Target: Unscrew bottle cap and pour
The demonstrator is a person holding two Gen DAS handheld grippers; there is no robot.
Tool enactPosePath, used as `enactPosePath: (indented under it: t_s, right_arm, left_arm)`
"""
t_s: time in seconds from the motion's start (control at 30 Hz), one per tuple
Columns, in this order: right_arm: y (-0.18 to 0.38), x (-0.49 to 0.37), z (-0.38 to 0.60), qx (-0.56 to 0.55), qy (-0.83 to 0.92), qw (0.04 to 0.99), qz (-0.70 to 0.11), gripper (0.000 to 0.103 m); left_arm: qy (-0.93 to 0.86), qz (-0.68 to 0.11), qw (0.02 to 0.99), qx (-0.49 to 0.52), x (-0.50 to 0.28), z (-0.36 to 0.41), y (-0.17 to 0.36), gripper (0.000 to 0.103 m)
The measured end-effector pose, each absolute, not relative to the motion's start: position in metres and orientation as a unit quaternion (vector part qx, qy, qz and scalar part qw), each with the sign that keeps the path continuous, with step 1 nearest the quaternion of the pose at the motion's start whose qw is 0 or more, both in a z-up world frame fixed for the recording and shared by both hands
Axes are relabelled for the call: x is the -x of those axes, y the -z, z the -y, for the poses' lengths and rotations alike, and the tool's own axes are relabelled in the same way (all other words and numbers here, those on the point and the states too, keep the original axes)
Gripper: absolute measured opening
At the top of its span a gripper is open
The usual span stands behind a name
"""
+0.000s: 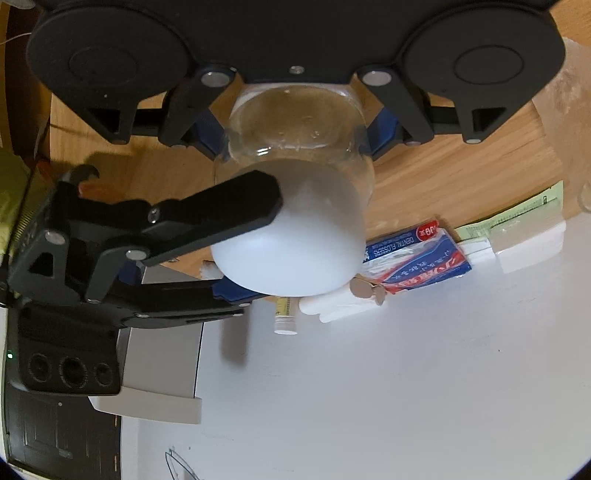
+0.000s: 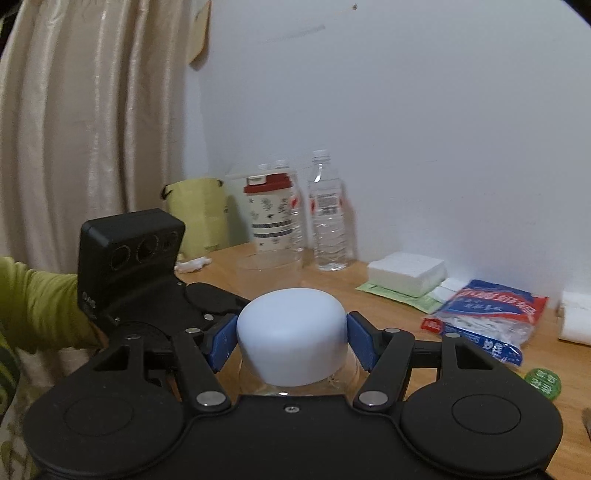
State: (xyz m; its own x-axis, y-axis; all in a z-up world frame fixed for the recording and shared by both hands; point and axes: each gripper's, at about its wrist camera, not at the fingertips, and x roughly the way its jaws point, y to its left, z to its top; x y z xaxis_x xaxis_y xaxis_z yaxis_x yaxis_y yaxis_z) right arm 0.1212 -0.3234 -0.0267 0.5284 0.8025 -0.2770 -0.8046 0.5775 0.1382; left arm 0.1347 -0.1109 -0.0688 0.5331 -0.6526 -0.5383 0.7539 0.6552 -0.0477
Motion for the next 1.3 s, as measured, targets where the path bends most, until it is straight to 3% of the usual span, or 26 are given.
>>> enactPosePath:
  t_s: [0.3,0.4,0.63,0.73,1.3]
  right_arm:
    - [0.025,-0.118,0.332,-0.082,-0.431,0.882,-0.172,0.072]
    - [0.022,-0.117,0.333,-0.087,-0.422,0.886,-0.174,0.072]
    - [0.023,-0.114,0.319,-0.072,-0.397,0.897,-0.181,0.075]
    - [0.024,-0.115,0.316,-0.074,-0.392,0.898,-0.185,0.075]
    - [0.018,-0.091,0.290,-0.038,-0.374,0.912,-0.166,0.075]
  left_arm:
    - [0.392,-0.275,0.874,-0.080,-0.138,0.112,0.069,0.083]
    - [0.379,-0.280,0.879,-0.067,-0.138,0.112,0.069,0.090]
    - [0.339,-0.267,0.902,-0.026,-0.132,0.113,0.064,0.089]
    - [0.329,-0.266,0.906,-0.018,-0.129,0.116,0.065,0.083]
    - [0.306,-0.268,0.913,-0.018,-0.104,0.109,0.062,0.082]
